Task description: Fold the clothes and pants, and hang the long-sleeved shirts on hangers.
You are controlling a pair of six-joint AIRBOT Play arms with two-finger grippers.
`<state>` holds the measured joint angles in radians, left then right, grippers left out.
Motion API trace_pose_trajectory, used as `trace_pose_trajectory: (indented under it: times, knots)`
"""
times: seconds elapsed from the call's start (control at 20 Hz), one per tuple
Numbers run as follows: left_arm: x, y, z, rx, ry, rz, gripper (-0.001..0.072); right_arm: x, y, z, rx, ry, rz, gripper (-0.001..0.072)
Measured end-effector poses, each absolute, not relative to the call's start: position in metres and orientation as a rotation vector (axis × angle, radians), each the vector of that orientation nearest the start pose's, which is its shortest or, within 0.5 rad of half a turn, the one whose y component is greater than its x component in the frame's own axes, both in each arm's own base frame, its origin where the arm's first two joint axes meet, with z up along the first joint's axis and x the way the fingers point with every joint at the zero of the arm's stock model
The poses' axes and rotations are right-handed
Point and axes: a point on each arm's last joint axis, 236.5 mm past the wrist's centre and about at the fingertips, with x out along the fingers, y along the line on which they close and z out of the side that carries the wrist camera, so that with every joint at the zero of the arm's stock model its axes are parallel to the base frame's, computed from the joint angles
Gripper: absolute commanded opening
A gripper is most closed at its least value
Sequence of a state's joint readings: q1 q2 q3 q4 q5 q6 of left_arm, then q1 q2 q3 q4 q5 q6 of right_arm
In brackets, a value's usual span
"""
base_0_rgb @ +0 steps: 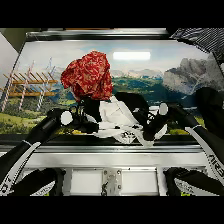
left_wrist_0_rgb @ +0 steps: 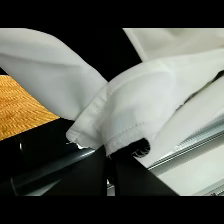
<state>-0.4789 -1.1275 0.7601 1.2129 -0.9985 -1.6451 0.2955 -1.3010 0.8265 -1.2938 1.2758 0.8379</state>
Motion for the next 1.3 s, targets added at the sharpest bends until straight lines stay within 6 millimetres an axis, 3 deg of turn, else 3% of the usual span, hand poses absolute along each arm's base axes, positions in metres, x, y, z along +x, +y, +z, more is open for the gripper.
trace_pose_trajectory:
  times: [0.1, 0.15, 0.2, 0.25, 0.3, 0.45, 0.55, 0.6, 0.7, 0.75, 0.85, 0.9, 1.0, 1.1, 1.2, 1.3]
  knots:
    - [0.241, -0.204, -0.054, -0.097, 1.436, -0.464, 0.0017, 0.219, 0.133, -0.092, -0.475, 1.567, 0.962, 0.0420]
    - [0.242, -0.204, -0.054, -0.098, 1.436, -0.464, 0.0017, 0.218, 0.132, -0.094, -0.469, 1.574, 0.957, 0.0223]
    - [0.242, -0.204, -0.054, -0.098, 1.435, -0.464, 0.0017, 0.217, 0.132, -0.095, -0.464, 1.578, 0.952, 0.0091]
    - [0.242, -0.204, -0.054, -0.098, 1.434, -0.464, 0.0017, 0.216, 0.133, -0.096, -0.456, 1.579, 0.950, 0.0087]
    - [0.242, -0.204, -0.054, -0.099, 1.433, -0.464, 0.0017, 0.216, 0.133, -0.096, -0.452, 1.582, 0.946, 0.0022]
    - [0.245, -0.204, -0.049, -0.104, 1.419, -0.465, 0.0017, 0.226, 0.129, -0.092, -0.450, 1.560, 0.878, 0.0022]
    - [0.262, -0.204, -0.024, -0.130, 1.351, -0.468, 0.0017, 0.254, 0.118, -0.071, -0.499, 1.484, 0.773, 0.0022]
    - [0.278, -0.203, 0.000, -0.152, 1.284, -0.471, 0.0017, 0.276, 0.112, -0.048, -0.526, 1.412, 0.700, 0.0021]
    - [0.311, -0.202, 0.069, -0.196, 1.102, -0.485, 0.0017, 0.325, 0.101, 0.020, -0.548, 1.214, 0.551, 0.0021]
    - [0.327, -0.202, 0.118, -0.221, 0.985, -0.497, 0.0017, 0.345, 0.098, 0.063, -0.537, 1.105, 0.486, 0.0021]
    - [0.343, -0.201, 0.222, -0.246, 0.740, -0.537, 0.0016, 0.373, 0.092, 0.173, -0.473, 0.845, 0.362, 0.0020]
    - [0.343, -0.202, 0.280, -0.256, 0.607, -0.565, 0.0017, 0.377, 0.089, 0.227, -0.431, 0.726, 0.317, 0.0020]
    - [0.324, -0.205, 0.383, -0.263, 0.376, -0.634, 0.0016, 0.369, 0.081, 0.332, -0.333, 0.490, 0.246, 0.0020]
    - [0.294, -0.211, 0.465, -0.258, 0.185, -0.712, 0.0017, 0.346, 0.073, 0.414, -0.243, 0.300, 0.206, 0.0020]
    - [0.264, -0.215, 0.523, -0.255, 0.037, -0.780, 0.0017, 0.318, 0.064, 0.470, -0.165, 0.162, 0.184, 0.0020]
    - [0.245, -0.217, 0.556, -0.263, -0.058, -0.822, 0.0016, 0.295, 0.057, 0.502, -0.100, 0.076, 0.175, 0.0020]
